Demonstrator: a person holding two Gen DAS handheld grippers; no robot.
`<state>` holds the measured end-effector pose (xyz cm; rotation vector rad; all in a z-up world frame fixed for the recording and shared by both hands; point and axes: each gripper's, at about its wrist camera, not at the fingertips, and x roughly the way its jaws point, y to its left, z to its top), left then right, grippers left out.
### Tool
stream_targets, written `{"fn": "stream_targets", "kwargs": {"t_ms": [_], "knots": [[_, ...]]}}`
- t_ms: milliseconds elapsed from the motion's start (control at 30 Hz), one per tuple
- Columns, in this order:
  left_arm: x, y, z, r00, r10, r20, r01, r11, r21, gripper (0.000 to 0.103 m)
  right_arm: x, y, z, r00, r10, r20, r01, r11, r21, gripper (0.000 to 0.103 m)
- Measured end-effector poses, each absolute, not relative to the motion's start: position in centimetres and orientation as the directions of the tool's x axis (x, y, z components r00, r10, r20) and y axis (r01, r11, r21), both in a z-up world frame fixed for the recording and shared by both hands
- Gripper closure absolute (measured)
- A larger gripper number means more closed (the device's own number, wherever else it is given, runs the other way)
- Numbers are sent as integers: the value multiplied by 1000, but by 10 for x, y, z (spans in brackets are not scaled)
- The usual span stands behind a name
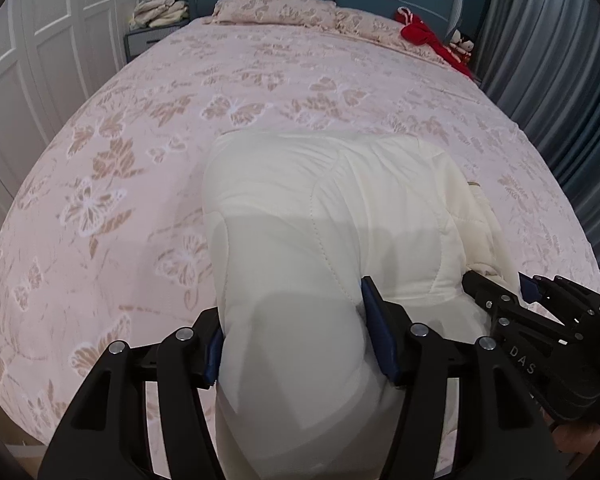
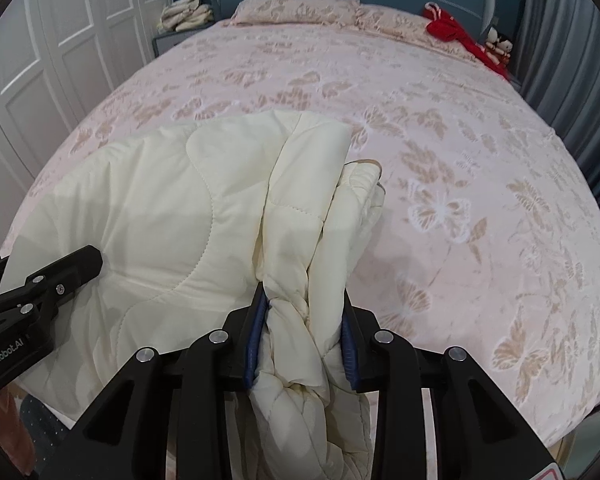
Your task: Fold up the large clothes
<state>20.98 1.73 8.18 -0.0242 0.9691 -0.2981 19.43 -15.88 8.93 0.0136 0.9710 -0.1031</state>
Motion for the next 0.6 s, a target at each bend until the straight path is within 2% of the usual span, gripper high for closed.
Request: {"fn": "stream_targets", "kwargs": {"t_ms": [200, 300, 333, 500, 600], "knots": [[213, 3, 90, 560, -286, -777, 270, 950, -155, 47, 197, -168, 94, 579, -134, -804, 120, 990, -79, 73], [218, -8, 84, 566, -276, -777, 288, 949, -127, 46, 208, -177, 72, 525, -120, -843, 120, 991, -67, 71], [220, -11, 78, 562, -267, -783, 290, 950, -116, 46, 212, -179, 60, 499, -109, -860, 120, 991, -56, 68], [226, -15, 43, 538, -206, -817, 272, 960, -63, 30, 209, -186, 43, 481, -73, -874, 118, 993, -18, 58], [218, -17, 44, 564, -133, -815, 271, 962, 31, 21, 205, -186, 47, 486, -46, -873, 104, 995, 5, 54]]}}
